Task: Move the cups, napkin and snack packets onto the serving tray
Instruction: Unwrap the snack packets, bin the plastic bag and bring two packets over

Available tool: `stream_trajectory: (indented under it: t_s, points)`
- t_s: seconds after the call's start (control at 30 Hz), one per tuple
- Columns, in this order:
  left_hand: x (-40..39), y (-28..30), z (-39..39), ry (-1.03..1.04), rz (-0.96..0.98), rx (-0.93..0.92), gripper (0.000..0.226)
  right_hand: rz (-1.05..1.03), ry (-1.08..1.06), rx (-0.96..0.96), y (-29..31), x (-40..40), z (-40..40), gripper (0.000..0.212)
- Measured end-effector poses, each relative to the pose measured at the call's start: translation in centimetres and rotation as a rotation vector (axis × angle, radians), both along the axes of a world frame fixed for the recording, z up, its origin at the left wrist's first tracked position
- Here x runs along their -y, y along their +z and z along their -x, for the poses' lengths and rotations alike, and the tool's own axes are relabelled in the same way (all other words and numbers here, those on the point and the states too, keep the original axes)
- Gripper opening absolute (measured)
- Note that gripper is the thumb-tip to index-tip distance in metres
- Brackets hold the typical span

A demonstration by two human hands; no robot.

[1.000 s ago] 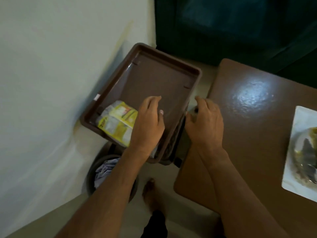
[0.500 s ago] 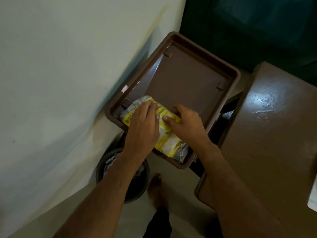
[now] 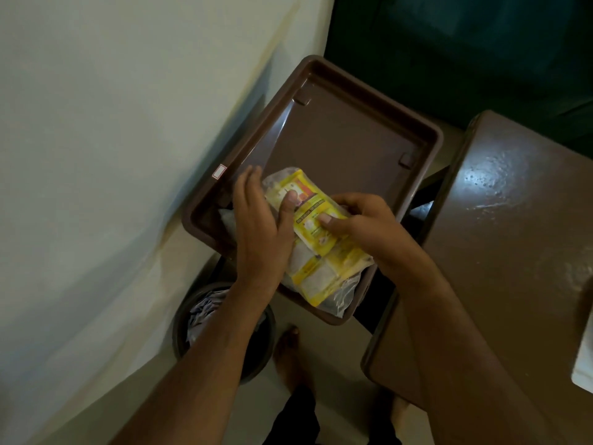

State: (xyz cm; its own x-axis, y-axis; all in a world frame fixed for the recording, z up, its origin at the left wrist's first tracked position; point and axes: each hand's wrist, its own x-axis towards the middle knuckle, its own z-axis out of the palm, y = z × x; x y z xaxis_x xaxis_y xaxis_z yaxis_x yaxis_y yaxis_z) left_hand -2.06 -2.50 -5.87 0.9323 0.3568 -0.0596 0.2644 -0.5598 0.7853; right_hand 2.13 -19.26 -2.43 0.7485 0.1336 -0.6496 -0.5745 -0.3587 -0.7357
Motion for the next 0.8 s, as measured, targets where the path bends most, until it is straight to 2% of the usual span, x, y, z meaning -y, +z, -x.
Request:
stream_trajectory:
  t_s: [0.13,0.27,0.33,0.43,0.5,0.57,0.63,0.8]
  points:
    - [0.9,0.9,-0.7,0.108,-0.024,0.065,0.067,-0.124,-0.081,-0.011,0.0,1.9,0.2,0.030]
    - [0.8,1.1,-1.4,0.182,-0.093,0.145,0.060,-0.320,-0.310,-0.100,-0.6,3.4,0.3,0.021]
    - [0.5,1.0,-1.9,0.235,0.109,0.102,0.057,-0.395,-0.409,-0.123,-0.9,3.9,0.3,0.020]
    - [0.6,1.2,-2.6,0.249,0.806,-0.164,0.048,-0.462,-0.484,-0.127,-1.1,4.0,0.4,0.026]
    - [0.6,1.4,-2.8,0.206,1.113,-0.300,0.053,-0.476,-0.516,-0.122,-1.2,4.0,0.4,0.032]
    - [0.5,1.3,-2.9,0.172,1.198,-0.351,0.052,-0.474,-0.537,-0.118,-1.3,4.0,0.3,0.036]
    - [0.5,1.3,-3.1,0.168,1.173,-0.379,0.045,-0.472,-0.556,-0.111,-1.3,4.0,0.2,0.036]
    - [-0.1,1.2,-3.7,0.294,1.191,-0.402,0.036,-0.456,-0.560,-0.077,-1.3,4.2,0.2,0.037]
